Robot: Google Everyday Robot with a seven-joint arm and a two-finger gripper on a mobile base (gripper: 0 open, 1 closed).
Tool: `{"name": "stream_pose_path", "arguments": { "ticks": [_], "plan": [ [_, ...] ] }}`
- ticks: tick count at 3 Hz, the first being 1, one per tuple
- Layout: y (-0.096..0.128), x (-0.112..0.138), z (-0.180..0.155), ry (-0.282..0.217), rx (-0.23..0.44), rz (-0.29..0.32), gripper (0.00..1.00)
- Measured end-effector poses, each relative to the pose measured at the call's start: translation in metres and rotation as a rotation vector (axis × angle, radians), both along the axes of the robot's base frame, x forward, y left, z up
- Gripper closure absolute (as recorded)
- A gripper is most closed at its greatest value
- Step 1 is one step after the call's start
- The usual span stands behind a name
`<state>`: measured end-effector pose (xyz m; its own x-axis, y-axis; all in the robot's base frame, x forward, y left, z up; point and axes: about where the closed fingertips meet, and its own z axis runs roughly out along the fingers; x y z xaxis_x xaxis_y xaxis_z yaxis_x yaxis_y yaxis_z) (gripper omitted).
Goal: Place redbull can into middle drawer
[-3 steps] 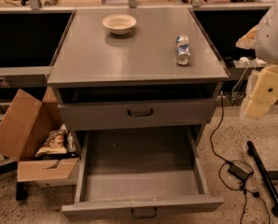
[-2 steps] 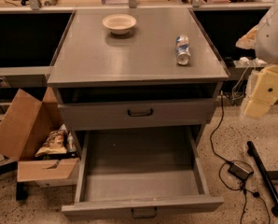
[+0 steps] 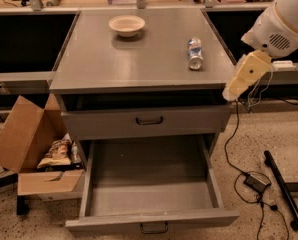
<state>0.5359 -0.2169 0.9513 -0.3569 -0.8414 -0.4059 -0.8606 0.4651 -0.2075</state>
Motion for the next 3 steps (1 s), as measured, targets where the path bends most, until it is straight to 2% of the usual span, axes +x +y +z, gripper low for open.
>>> {"name": "stream_pose_path", "arguments": {
  "ticks": [1, 2, 3],
  "plan": [
    [0.0, 0.052, -0.017, -0.02, 0.106, -0.093, 0.0],
    [0.005, 0.105, -0.045, 0.012, 0.199, -0.139, 0.0],
    [0.005, 0.107, -0.046, 0.015, 0.202, -0.149, 0.0]
  ]
}}
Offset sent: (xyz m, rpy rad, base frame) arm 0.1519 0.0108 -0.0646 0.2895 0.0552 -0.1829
